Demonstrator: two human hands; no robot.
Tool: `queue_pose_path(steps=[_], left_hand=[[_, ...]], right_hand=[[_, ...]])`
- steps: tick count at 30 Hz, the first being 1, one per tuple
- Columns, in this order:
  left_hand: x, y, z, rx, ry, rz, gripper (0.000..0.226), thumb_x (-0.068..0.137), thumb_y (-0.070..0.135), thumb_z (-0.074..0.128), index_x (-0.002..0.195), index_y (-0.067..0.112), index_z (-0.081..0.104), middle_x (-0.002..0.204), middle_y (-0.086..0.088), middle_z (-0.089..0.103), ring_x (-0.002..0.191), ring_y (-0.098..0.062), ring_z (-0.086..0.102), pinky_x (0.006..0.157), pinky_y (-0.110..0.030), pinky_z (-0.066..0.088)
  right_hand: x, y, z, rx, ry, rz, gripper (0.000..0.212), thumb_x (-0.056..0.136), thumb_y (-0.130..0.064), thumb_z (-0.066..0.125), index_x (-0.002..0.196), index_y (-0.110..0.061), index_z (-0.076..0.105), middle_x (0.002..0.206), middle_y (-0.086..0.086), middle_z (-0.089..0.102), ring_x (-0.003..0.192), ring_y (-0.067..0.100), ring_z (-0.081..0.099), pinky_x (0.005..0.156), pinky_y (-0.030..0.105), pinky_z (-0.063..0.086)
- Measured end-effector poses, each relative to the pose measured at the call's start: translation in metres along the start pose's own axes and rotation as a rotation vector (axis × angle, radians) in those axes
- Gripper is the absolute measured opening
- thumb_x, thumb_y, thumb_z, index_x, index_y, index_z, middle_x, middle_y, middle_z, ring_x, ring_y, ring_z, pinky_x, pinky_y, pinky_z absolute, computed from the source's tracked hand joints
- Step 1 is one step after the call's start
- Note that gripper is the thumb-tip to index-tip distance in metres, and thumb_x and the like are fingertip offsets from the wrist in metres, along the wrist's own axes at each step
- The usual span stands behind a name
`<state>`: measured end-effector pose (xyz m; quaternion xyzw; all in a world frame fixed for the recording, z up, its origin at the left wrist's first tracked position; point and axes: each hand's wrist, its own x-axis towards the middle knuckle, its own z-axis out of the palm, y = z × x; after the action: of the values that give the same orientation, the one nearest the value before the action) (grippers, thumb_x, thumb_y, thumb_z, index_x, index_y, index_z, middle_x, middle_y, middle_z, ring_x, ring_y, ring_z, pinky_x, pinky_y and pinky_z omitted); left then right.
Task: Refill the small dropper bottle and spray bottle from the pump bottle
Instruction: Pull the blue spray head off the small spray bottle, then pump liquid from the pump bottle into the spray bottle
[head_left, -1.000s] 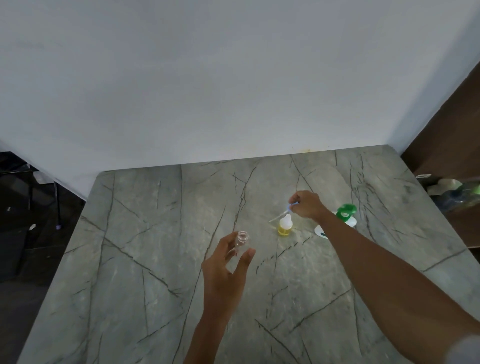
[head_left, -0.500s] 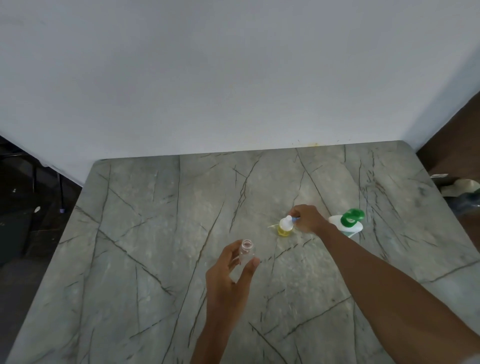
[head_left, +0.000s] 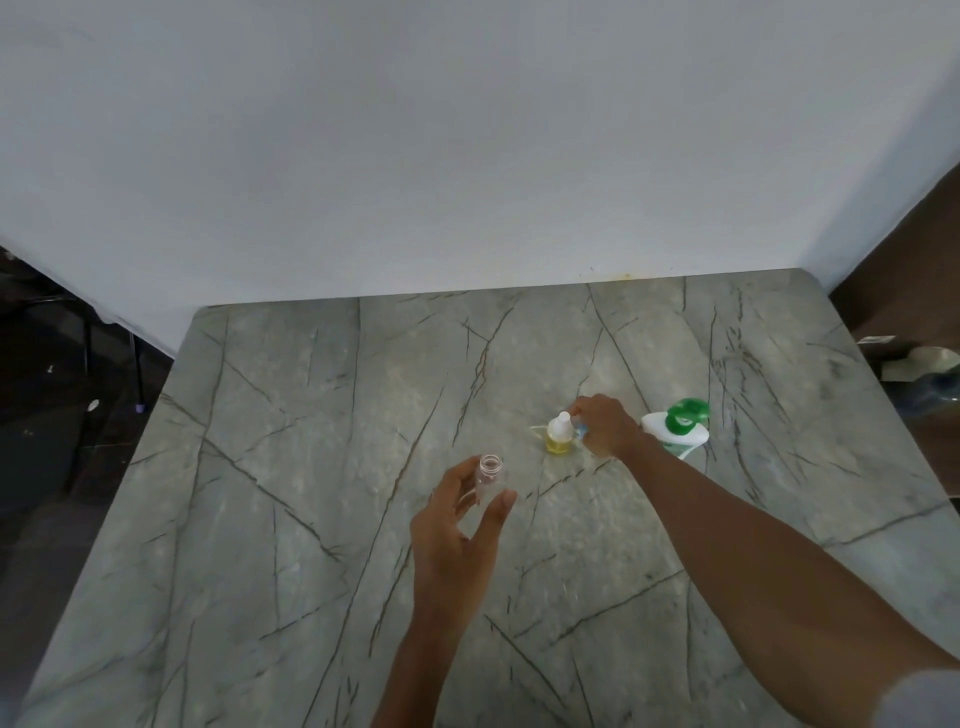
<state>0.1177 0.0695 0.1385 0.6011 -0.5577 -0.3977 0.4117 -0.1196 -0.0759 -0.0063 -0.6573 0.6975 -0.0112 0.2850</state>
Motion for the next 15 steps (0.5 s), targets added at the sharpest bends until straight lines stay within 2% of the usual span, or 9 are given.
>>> queue_pose_path(steps=[3,8,12,15], left_hand=[[-0.004,0.003,0.005,0.006,0.009,0.007,0.045,0.080,0.042,0.069,0.119,0.022,0.063,0.113,0.013,0.069,0.108,-0.003,0.064,0.093,-0.033,0.055],[-0.010,0.008,0.018,0.023,0.021,0.030,0.045,0.080,0.043,0.068,0.119,0.022,0.063,0.111,0.015,0.069,0.105,-0.001,0.064,0.091,-0.032,0.056],[-0.014,0.007,0.031,0.035,0.026,0.061,0.044,0.082,0.041,0.067,0.119,0.020,0.062,0.111,0.014,0.069,0.105,-0.001,0.064,0.090,-0.032,0.056],[-0.019,0.011,0.042,0.022,0.024,0.059,0.046,0.081,0.046,0.065,0.120,0.021,0.062,0.112,0.015,0.068,0.105,0.001,0.063,0.091,-0.029,0.055]], right_hand=[[-0.006,-0.009,-0.016,0.035,0.034,0.000,0.053,0.074,0.002,0.065,0.123,-0.014,0.050,0.119,0.013,0.045,0.111,0.030,0.045,0.087,0.033,0.042],[-0.033,-0.035,-0.048,0.150,0.126,-0.085,0.057,0.073,0.016,0.054,0.125,-0.006,0.049,0.120,0.019,0.043,0.108,0.031,0.047,0.080,0.025,0.038],[-0.085,-0.053,-0.067,0.279,0.414,-0.271,0.045,0.075,0.016,0.052,0.114,-0.006,0.059,0.108,0.011,0.058,0.095,0.023,0.058,0.076,0.023,0.044],[-0.141,-0.045,-0.074,0.396,0.730,-0.361,0.019,0.092,-0.006,0.054,0.110,-0.010,0.061,0.099,-0.001,0.062,0.085,0.006,0.058,0.075,0.015,0.046]])
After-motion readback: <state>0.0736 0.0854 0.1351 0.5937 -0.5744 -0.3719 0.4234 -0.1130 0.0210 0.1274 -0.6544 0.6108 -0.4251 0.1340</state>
